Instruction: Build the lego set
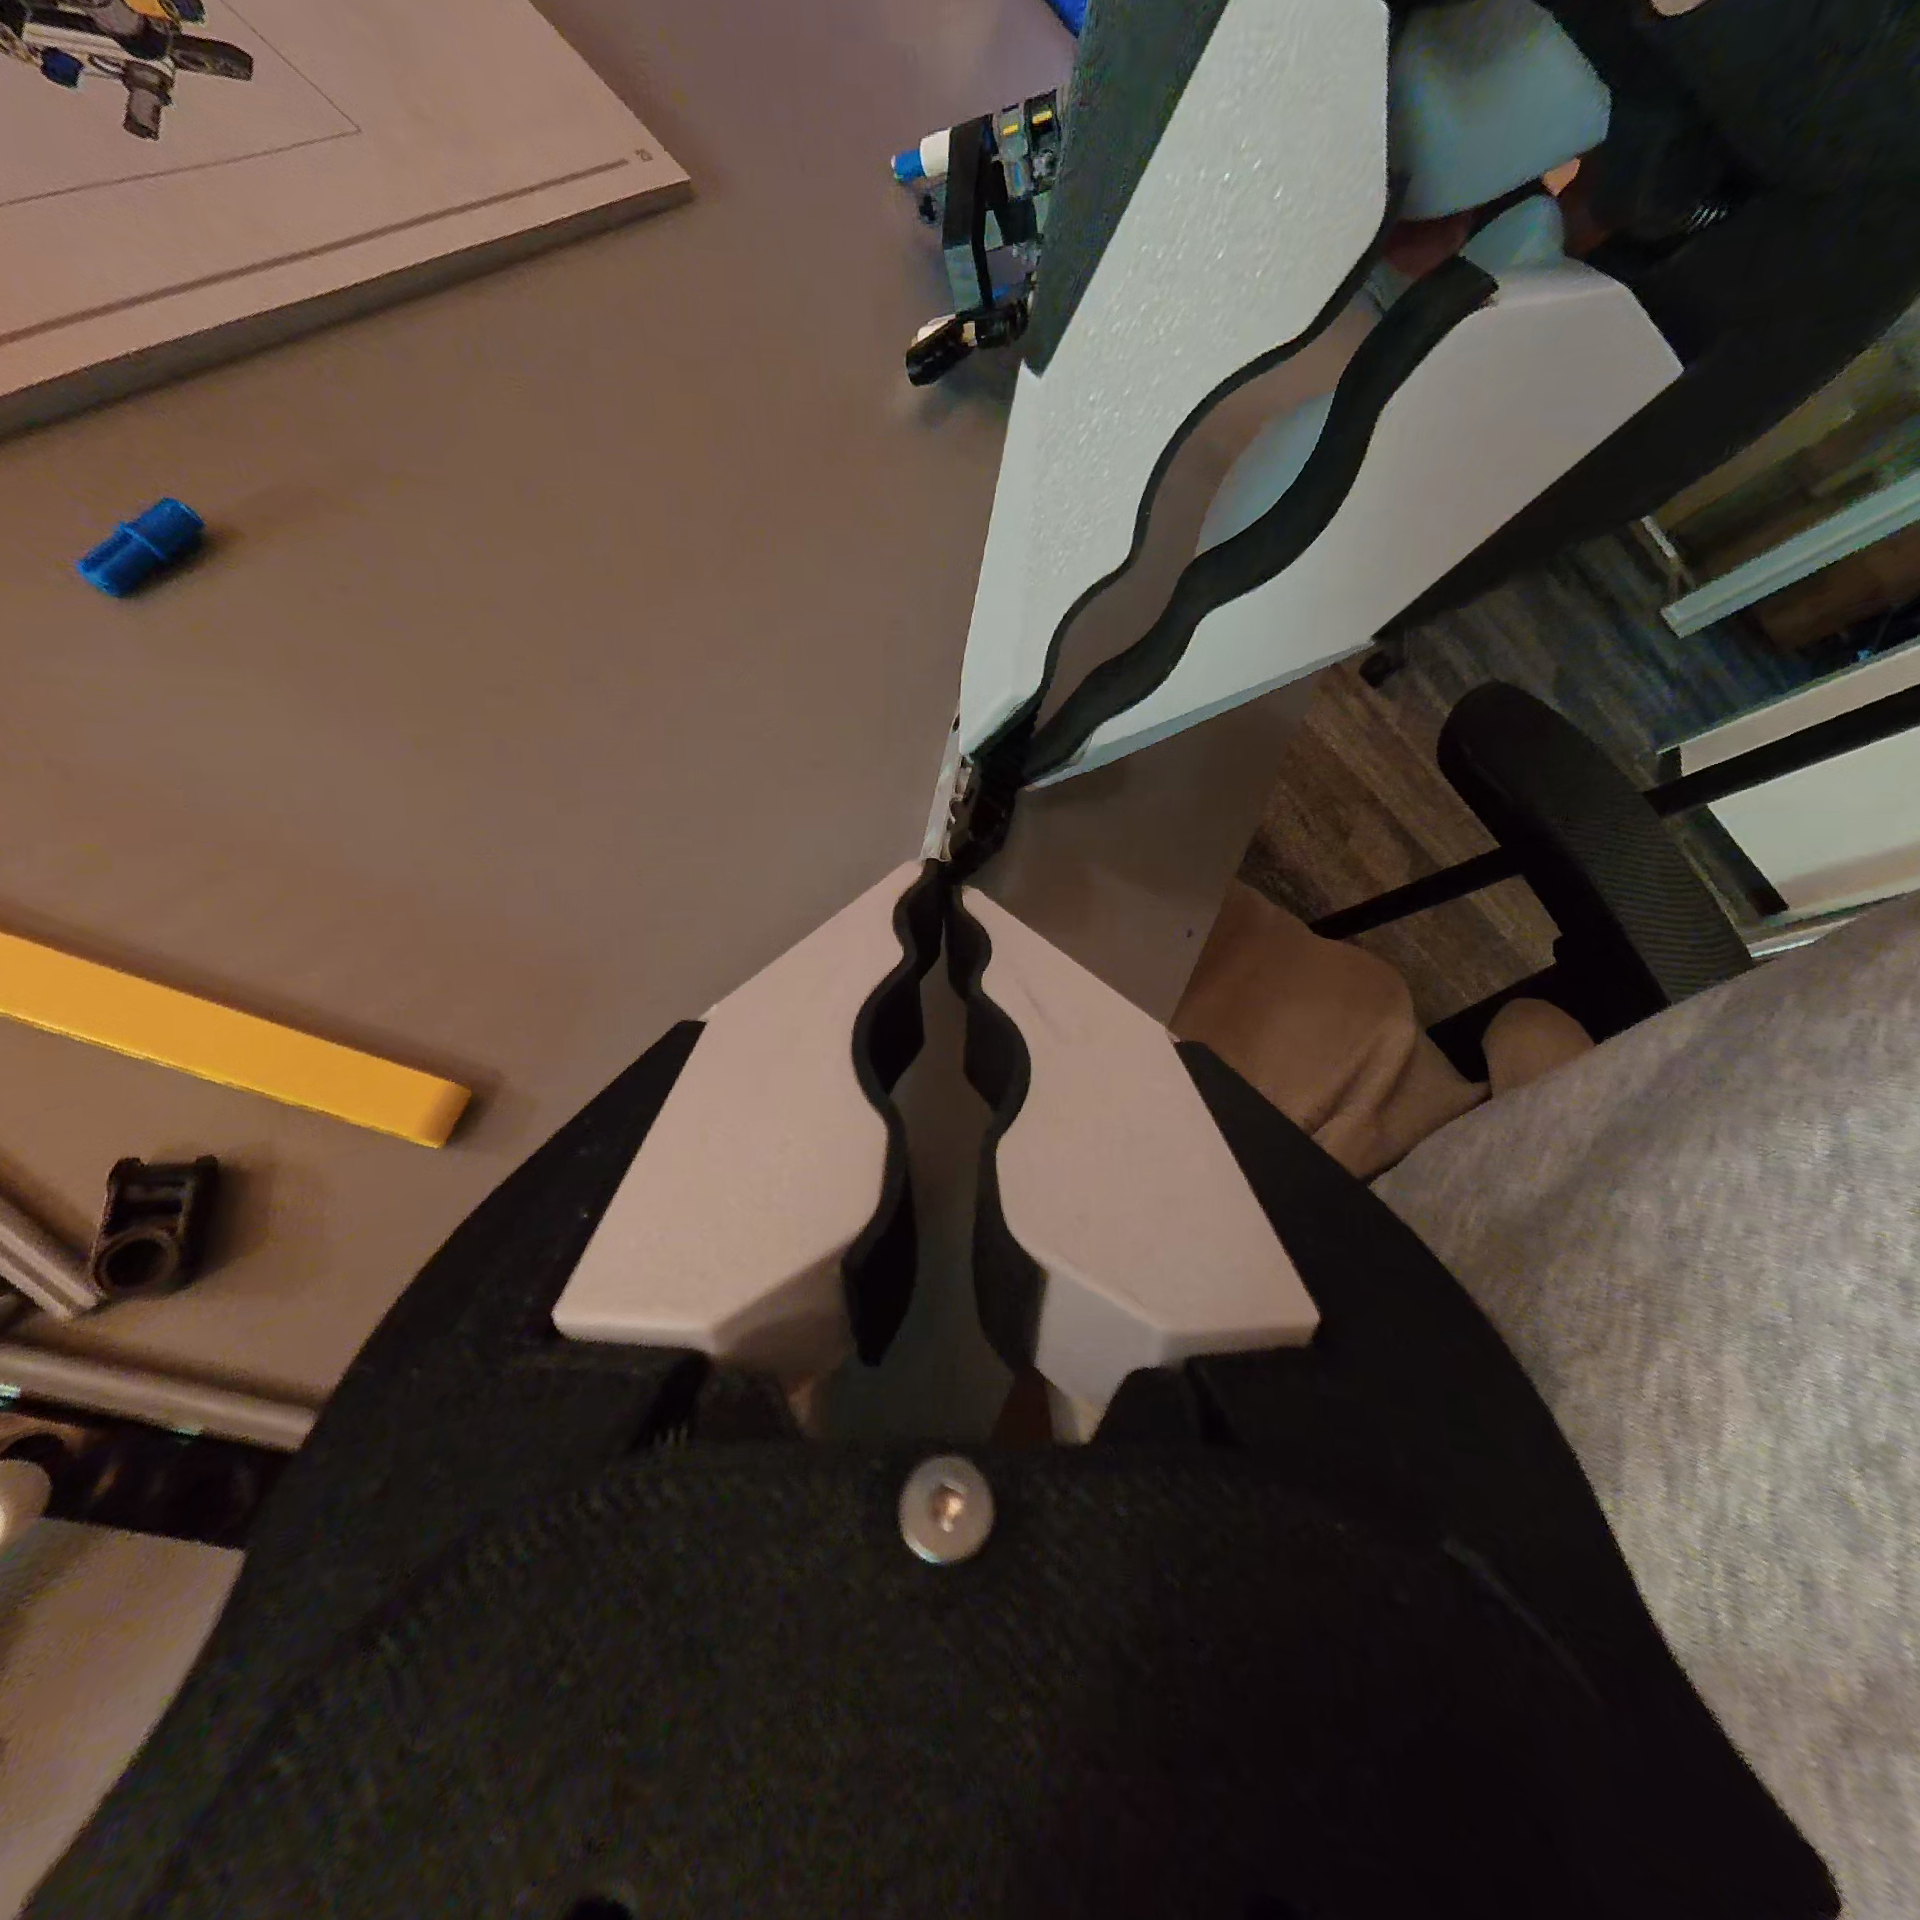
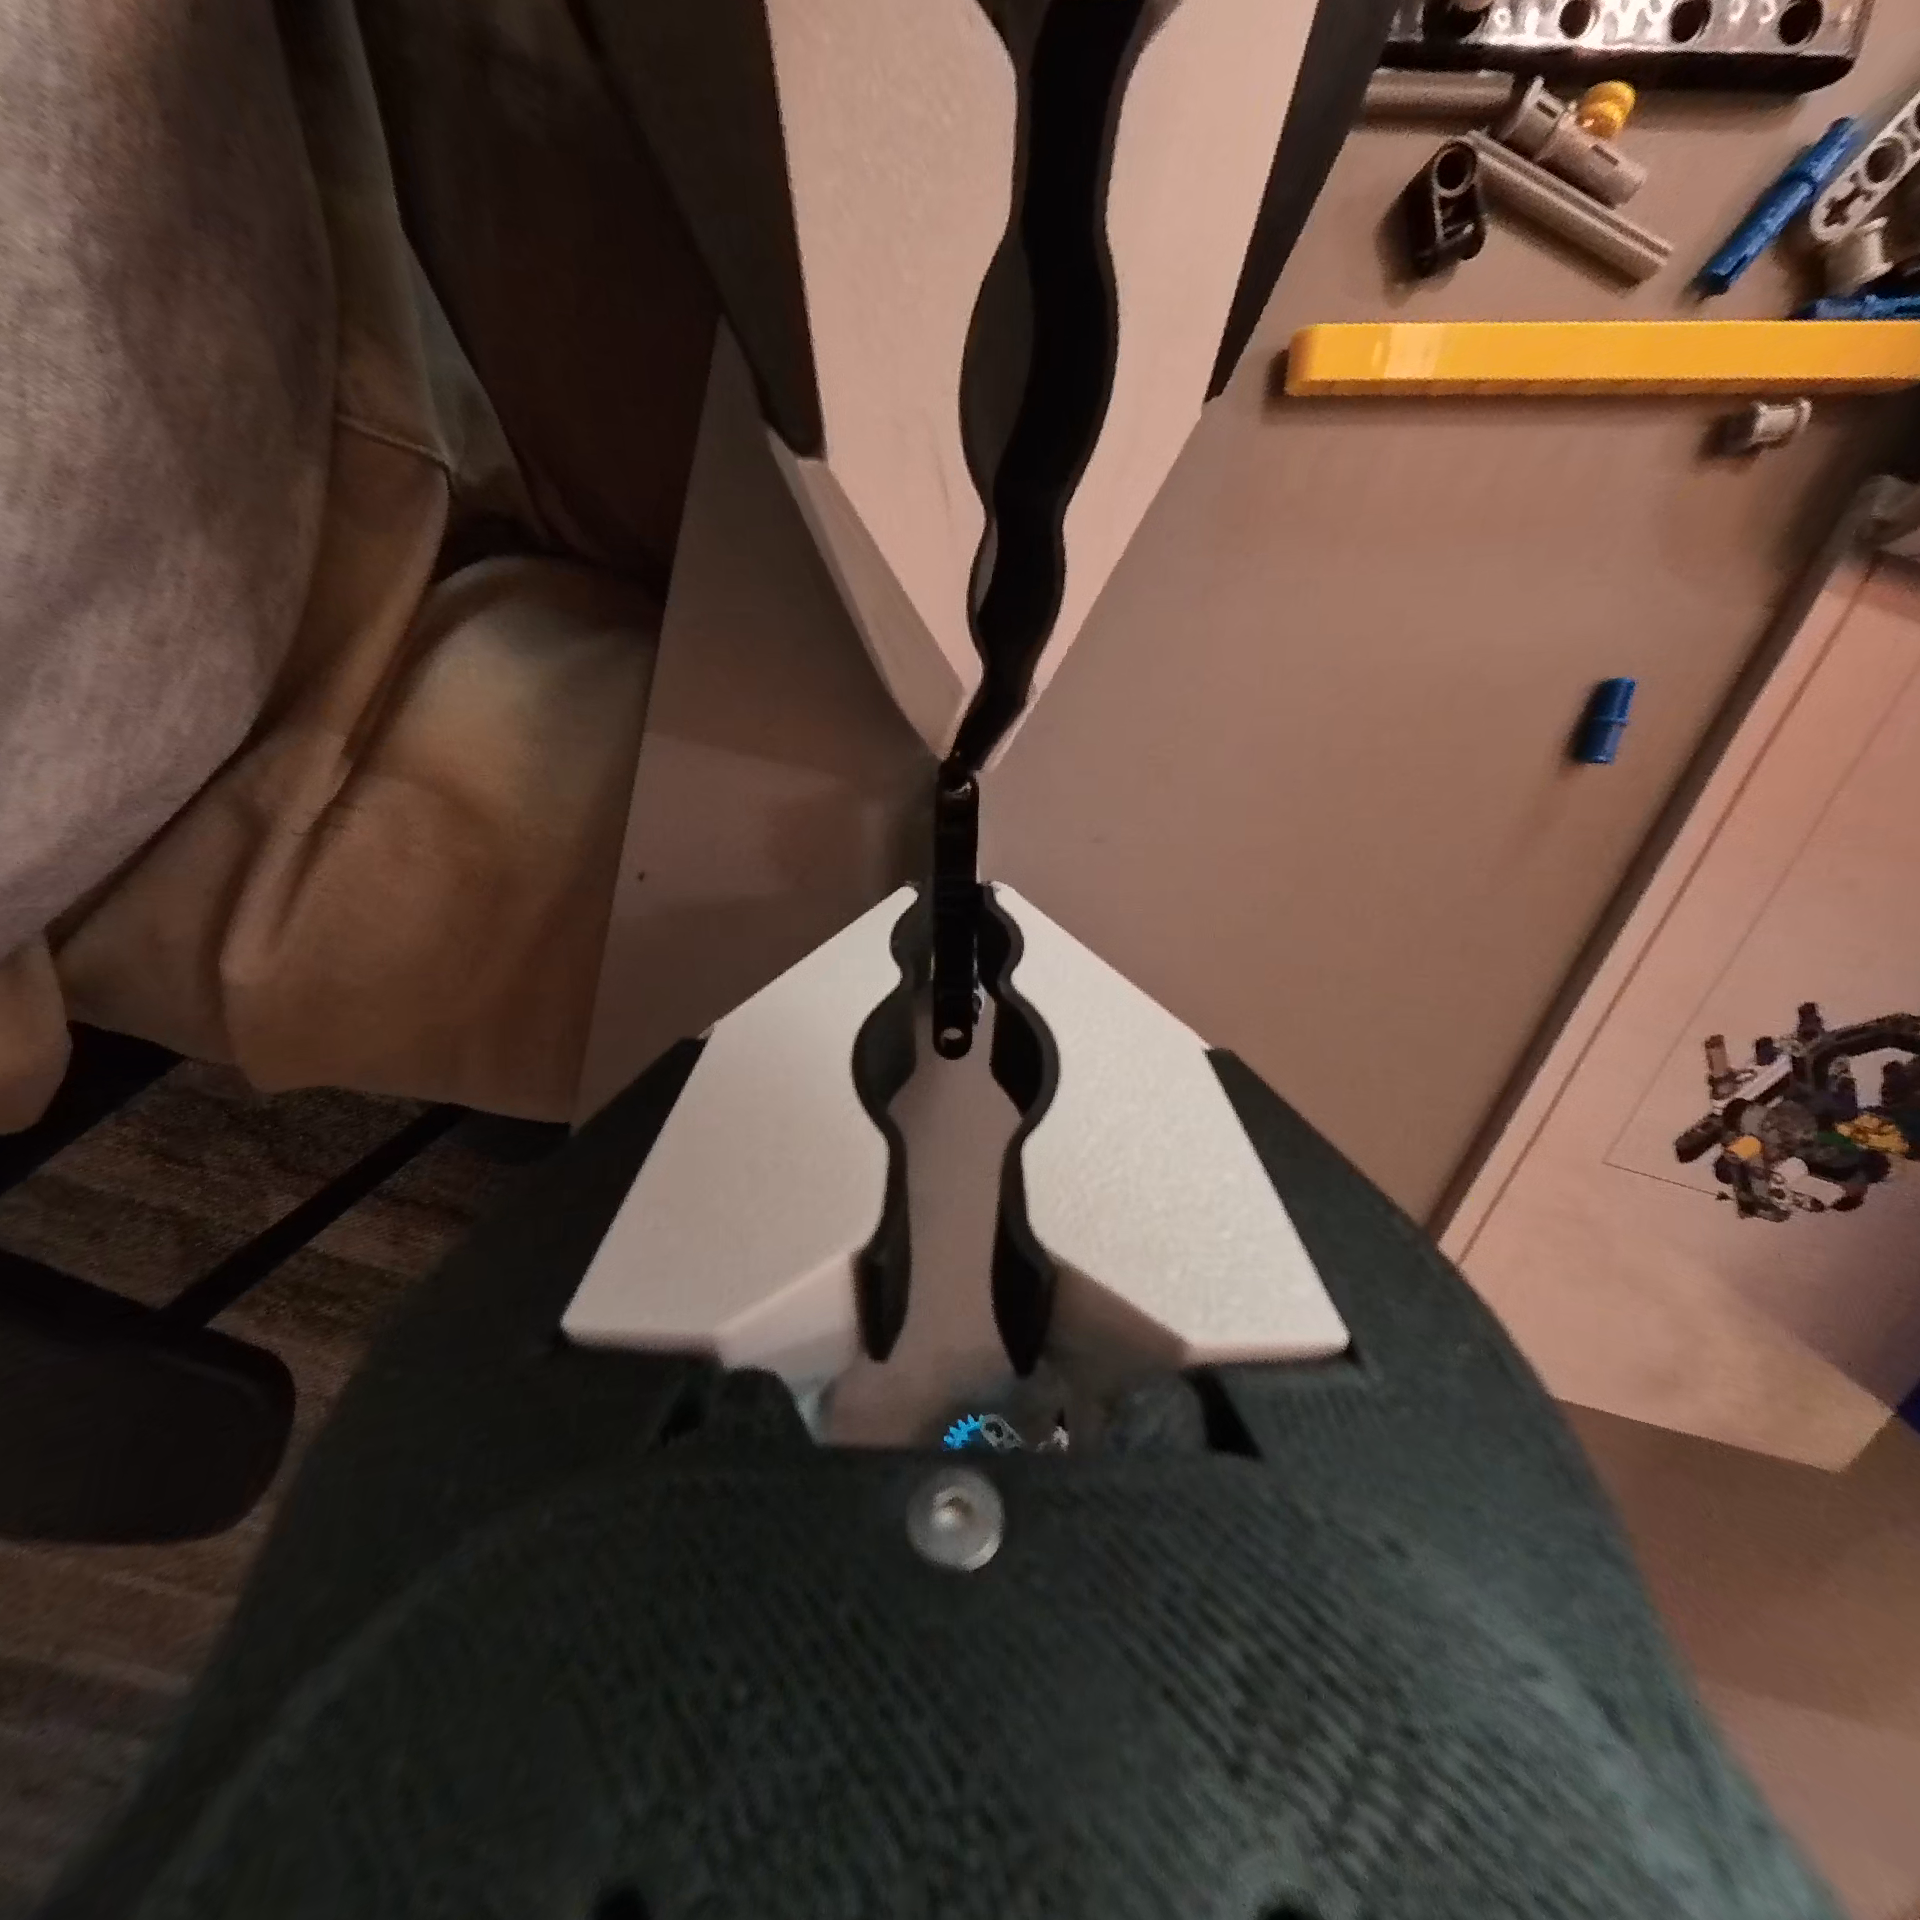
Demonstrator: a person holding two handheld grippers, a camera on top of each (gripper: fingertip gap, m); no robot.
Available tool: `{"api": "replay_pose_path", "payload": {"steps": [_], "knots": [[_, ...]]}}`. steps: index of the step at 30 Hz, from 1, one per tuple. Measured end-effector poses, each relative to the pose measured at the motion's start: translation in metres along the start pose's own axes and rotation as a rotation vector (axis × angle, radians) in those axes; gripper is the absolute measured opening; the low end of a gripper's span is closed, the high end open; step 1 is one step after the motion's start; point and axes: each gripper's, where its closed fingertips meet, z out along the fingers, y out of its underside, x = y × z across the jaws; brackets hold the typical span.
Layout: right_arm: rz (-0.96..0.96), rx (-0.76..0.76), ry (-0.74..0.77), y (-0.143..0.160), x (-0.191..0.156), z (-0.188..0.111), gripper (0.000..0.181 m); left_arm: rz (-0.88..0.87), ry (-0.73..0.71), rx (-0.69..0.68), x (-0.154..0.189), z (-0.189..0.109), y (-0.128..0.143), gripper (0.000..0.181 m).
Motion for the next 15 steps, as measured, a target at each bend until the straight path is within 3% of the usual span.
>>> {"api": "replay_pose_path", "payload": {"steps": [15], "knots": [[-0.021, -0.031, 0.007, -0.0005, -0.0004, 0.0006, 0.006, -0.002, 0.001, -0.001, -0.0002, 0.0, 0.0001, 0.0]]}}
